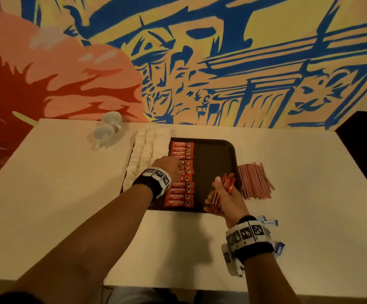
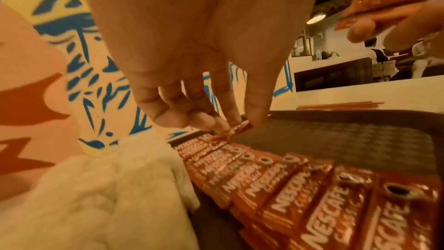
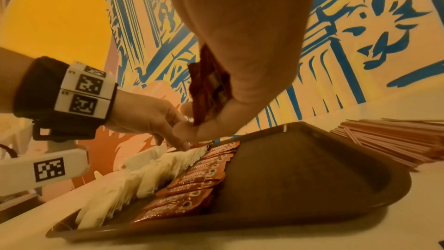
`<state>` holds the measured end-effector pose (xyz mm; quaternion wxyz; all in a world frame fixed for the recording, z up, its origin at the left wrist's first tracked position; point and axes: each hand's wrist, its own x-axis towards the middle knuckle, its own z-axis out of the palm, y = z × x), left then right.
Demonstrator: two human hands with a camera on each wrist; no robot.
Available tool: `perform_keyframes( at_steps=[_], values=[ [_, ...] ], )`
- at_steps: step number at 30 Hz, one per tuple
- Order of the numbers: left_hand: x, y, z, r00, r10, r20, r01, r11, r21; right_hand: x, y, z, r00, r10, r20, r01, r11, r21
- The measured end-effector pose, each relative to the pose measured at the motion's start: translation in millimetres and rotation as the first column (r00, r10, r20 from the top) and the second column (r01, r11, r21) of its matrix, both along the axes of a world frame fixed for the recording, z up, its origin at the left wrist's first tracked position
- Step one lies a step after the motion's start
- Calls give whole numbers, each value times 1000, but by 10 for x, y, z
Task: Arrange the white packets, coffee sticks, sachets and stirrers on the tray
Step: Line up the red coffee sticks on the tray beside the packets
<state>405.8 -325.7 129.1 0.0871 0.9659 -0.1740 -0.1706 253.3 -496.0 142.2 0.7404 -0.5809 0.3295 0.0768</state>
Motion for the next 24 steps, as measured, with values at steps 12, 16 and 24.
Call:
perform_keyframes(
  at_steps=[12, 16, 24],
  values=[
    [-18, -124, -225, 999, -16, -48, 21, 995, 99, 112, -79, -109, 996, 78, -33, -81, 992, -101],
    [-65, -104, -119, 999, 27, -28, -26, 999, 23, 137, -67, -30, 998, 57, -29, -60, 992, -108],
    [-340, 44, 500, 981, 135, -136, -182, 881, -436, 196, 72, 278, 996, 40, 85, -37, 999, -33]
  ],
)
